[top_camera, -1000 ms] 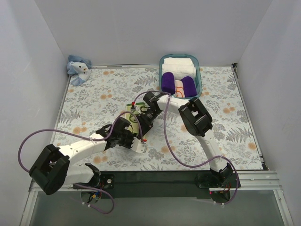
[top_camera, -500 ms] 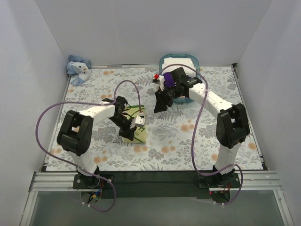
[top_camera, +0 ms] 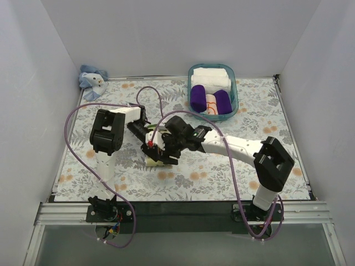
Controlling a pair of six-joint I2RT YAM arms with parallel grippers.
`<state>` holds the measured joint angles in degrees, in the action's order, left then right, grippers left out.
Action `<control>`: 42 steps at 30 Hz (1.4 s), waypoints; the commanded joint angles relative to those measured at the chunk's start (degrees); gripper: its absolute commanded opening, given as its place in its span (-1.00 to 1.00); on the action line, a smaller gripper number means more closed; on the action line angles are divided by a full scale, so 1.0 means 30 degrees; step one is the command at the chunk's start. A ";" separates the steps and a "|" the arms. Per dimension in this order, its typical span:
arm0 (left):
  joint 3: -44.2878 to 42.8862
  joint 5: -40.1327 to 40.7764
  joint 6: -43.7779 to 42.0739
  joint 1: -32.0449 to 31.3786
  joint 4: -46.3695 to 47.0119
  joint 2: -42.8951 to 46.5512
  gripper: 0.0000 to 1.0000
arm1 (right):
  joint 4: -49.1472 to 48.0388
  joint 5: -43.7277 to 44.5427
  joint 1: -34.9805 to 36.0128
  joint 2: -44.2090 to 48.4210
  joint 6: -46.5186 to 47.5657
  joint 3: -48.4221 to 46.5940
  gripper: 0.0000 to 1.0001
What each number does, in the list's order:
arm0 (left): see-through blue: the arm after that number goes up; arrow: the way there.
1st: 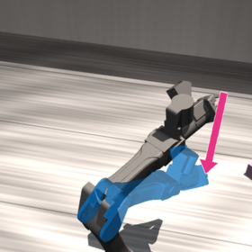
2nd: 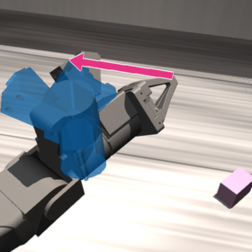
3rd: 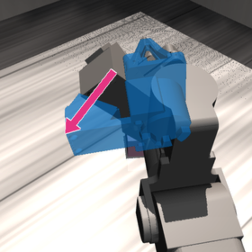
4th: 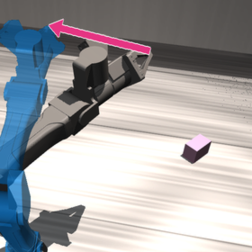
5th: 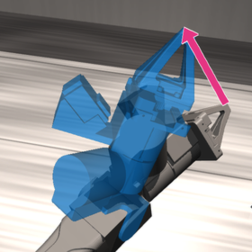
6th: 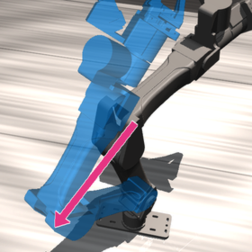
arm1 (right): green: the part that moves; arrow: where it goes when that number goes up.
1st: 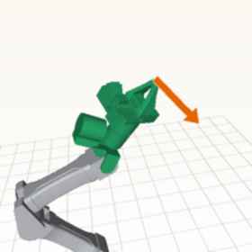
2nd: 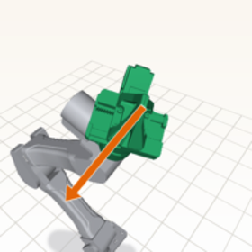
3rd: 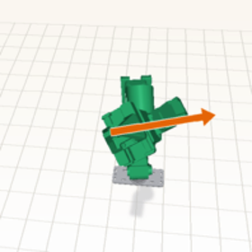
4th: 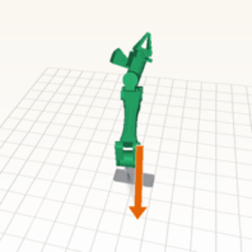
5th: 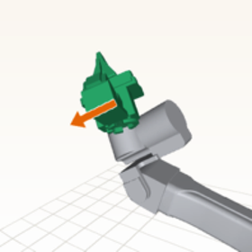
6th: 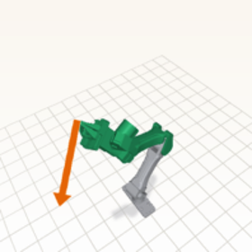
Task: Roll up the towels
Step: Roll the towel
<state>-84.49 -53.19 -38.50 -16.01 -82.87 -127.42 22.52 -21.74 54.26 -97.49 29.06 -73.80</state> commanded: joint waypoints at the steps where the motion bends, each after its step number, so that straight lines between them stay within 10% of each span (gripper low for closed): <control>1: -0.0198 0.1587 -0.1200 0.0209 0.1812 -0.1033 -0.74 | -0.2933 0.3755 0.1246 -0.1042 0.2031 0.0721 0.22; 9: 0.0096 0.1236 -0.1316 0.0327 0.1843 -0.1385 -0.63 | -0.6364 0.7097 0.2626 -0.3944 0.3084 0.1368 0.05; 15: 0.0563 0.1091 -0.1260 0.0910 0.2426 -0.0656 -0.56 | -0.5403 0.5142 0.2656 -0.4417 0.3175 0.1428 -0.97; 32: 0.6203 -0.2111 -0.0823 0.8003 0.5934 1.1055 -0.03 | 0.5584 -0.7222 -0.1206 -0.8865 0.1127 -0.5243 -0.97; 42: 1.5643 0.5911 0.2577 -0.0039 1.5401 2.3248 0.22 | 0.8809 -1.0595 -0.2793 -1.3494 -0.0164 -0.9351 -0.97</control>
<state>-43.05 -46.50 -34.06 -9.08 -48.01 -62.26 43.18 -54.28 46.22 -133.67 29.32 -100.14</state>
